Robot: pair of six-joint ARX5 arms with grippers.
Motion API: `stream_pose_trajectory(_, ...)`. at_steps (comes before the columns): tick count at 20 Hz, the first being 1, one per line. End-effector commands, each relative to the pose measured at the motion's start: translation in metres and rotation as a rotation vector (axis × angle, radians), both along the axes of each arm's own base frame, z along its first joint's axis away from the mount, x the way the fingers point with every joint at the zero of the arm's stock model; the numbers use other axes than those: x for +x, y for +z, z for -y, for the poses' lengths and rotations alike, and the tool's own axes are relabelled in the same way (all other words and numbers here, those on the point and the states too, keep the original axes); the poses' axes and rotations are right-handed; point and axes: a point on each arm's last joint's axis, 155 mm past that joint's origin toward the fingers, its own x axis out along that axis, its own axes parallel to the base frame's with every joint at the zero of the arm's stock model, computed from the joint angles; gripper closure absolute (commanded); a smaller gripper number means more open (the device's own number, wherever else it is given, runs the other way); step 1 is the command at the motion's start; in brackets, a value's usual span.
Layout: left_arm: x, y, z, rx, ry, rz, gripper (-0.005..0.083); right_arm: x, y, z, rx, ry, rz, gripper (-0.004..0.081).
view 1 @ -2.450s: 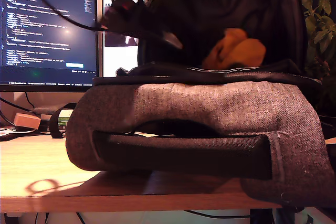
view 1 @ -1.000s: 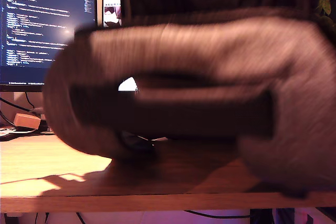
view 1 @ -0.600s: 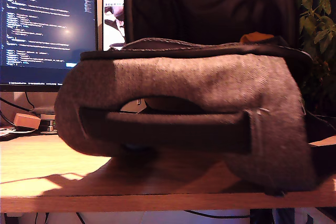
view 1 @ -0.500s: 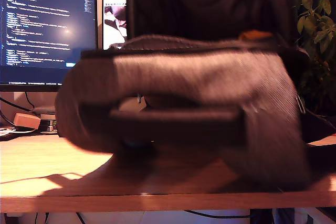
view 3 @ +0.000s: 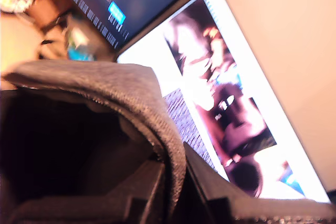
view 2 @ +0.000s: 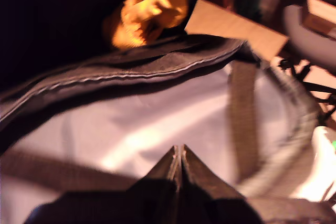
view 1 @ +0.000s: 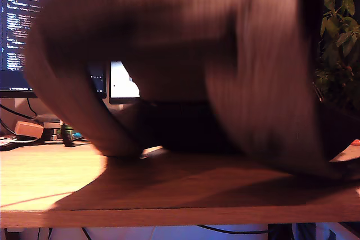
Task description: Pack the pair of socks inside the grey Google backpack
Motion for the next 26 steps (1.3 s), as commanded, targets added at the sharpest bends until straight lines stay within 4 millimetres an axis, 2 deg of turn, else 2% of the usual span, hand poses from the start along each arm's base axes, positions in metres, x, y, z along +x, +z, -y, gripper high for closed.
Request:
stream_pose_trajectory(1, -0.002, 0.001, 0.005, -0.005, -0.02, 0.007, 0.0795, -0.012, 0.061, 0.012, 0.118, -0.007, 0.132, 0.0781)
stream_pose_trajectory(6, -0.006, -0.007, 0.021, 0.008, -0.058, -0.003, 0.0795, -0.005, 0.044, 0.011, 0.082, -0.021, 0.086, 0.0781)
stream_pose_trajectory(9, -0.002, 0.007, 0.029, -0.042, -0.068, 0.043, 0.0795, 0.01, 0.038, 0.019, 0.09, -0.065, 0.065, 0.0781)
stream_pose_trajectory(11, 0.0, 0.021, 0.036, -0.09, -0.075, 0.079, 0.0795, 0.01, 0.037, 0.016, 0.114, -0.049, 0.05, 0.0781)
stream_pose_trajectory(14, 0.004, 0.022, 0.034, -0.085, -0.057, 0.092, 0.0795, 0.01, 0.028, 0.018, 0.101, -0.053, 0.019, 0.0781)
stream_pose_trajectory(16, 0.006, 0.018, 0.032, -0.063, -0.048, 0.099, 0.0795, 0.008, 0.011, 0.018, 0.076, -0.059, -0.045, 0.0781)
stream_pose_trajectory(18, 0.007, 0.013, 0.028, -0.043, -0.039, 0.087, 0.0795, 0.004, -0.015, 0.013, 0.037, -0.03, -0.138, 0.0781)
stream_pose_trajectory(24, 0.008, -0.021, 0.007, 0.093, 0.006, 0.02, 0.0795, -0.005, -0.084, -0.008, -0.039, 0.039, -0.389, 0.0781)
stream_pose_trajectory(26, 0.009, -0.033, 0.001, 0.148, 0.009, 0.005, 0.0795, -0.004, -0.095, -0.011, -0.058, 0.044, -0.418, 0.0781)
